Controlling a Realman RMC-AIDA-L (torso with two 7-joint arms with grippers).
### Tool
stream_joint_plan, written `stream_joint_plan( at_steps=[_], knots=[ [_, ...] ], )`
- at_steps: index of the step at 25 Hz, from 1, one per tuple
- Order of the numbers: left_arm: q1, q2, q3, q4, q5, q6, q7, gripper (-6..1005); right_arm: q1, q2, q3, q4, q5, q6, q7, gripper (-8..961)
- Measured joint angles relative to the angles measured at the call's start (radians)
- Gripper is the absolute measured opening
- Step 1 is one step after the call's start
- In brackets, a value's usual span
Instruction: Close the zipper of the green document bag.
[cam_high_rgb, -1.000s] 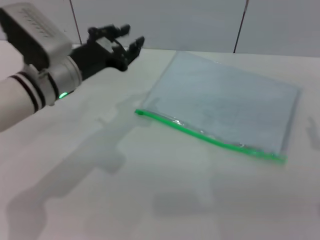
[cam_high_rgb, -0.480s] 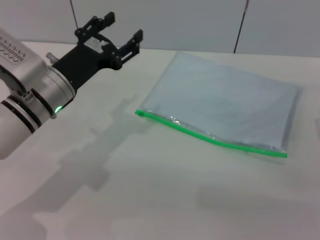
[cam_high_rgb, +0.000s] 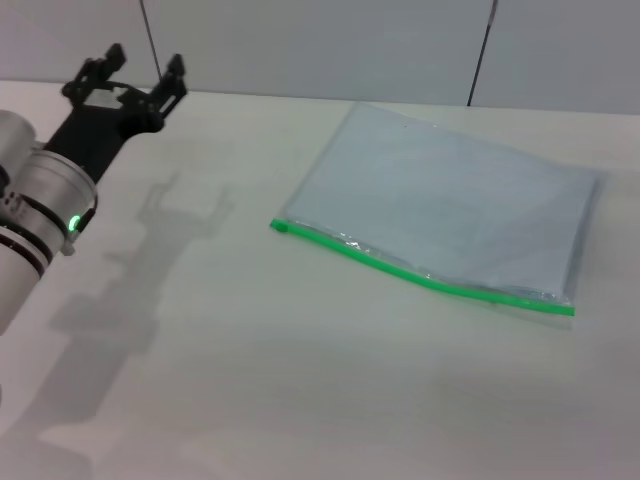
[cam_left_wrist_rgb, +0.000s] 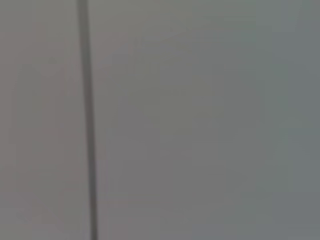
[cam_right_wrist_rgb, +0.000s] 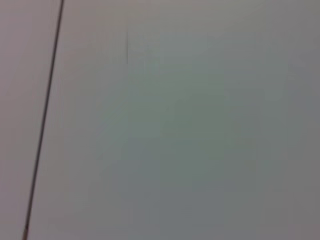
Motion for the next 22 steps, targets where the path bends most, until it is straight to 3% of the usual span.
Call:
stream_joint_plan(
  at_steps=[22],
  knots=[
    [-0.028, 0.001, 0.0, 0.086, -0.063, 0.024, 0.008, 787, 0.105, -0.005, -0.002, 0.117, 0.009, -0.14, -0.006, 696]
  ],
)
